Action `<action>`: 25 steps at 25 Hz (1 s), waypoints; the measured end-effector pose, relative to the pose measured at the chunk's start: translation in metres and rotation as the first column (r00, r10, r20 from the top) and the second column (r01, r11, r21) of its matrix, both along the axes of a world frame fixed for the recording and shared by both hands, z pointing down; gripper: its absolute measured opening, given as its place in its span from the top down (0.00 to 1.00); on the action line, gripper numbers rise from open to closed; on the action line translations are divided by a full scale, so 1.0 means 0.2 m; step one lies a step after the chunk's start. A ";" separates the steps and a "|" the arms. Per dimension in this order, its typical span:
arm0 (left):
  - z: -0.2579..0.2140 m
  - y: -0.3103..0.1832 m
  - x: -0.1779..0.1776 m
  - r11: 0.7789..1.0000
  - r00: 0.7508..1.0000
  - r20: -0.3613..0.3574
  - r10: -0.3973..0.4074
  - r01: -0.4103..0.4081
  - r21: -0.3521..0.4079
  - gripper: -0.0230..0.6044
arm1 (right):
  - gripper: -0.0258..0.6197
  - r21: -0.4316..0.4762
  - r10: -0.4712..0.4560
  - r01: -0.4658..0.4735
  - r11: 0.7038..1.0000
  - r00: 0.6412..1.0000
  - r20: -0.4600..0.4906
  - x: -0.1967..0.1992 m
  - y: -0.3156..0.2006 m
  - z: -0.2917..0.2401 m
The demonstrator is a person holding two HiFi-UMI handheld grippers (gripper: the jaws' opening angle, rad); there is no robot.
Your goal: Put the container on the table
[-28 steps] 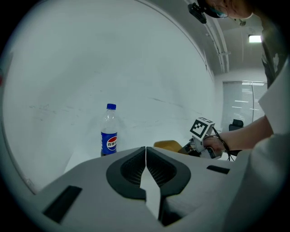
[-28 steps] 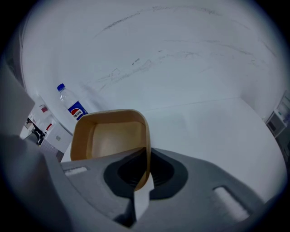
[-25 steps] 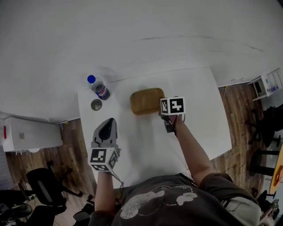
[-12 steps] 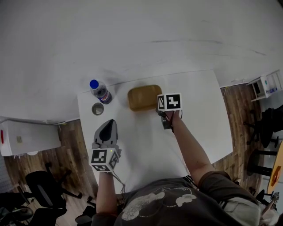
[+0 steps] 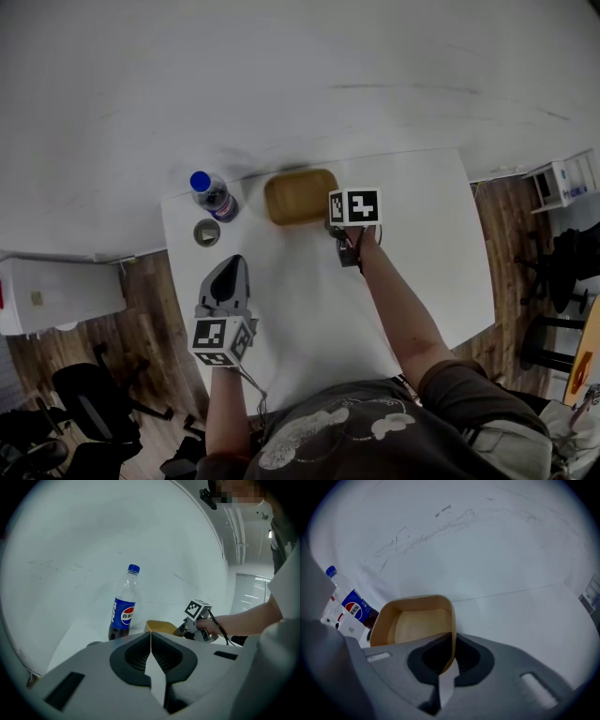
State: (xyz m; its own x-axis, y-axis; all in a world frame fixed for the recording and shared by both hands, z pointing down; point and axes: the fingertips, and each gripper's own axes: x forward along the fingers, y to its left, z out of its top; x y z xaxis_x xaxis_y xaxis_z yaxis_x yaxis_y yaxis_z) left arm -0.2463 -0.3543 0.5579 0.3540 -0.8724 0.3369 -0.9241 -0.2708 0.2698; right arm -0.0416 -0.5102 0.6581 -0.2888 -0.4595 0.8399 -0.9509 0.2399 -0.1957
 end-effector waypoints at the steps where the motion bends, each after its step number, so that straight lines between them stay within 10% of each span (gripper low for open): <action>1: 0.01 0.00 0.00 1.000 1.000 -0.003 0.000 0.000 -0.003 0.95 | 0.96 -0.002 0.002 -0.002 1.000 1.000 0.000 0.00 0.00 0.00; 25: 0.00 0.03 0.02 1.000 1.000 -0.009 0.013 -0.013 -0.015 0.95 | 0.83 -0.023 -0.018 0.019 1.000 0.999 0.046 -0.05 0.01 -0.01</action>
State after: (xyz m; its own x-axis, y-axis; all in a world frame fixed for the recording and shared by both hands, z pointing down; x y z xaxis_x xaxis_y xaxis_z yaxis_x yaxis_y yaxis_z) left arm -0.2423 -0.3491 0.5575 0.3682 -0.8628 0.3463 -0.9180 -0.2784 0.2824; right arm -0.0514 -0.5085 0.6561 -0.3359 -0.4340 0.8359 -0.9361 0.2524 -0.2451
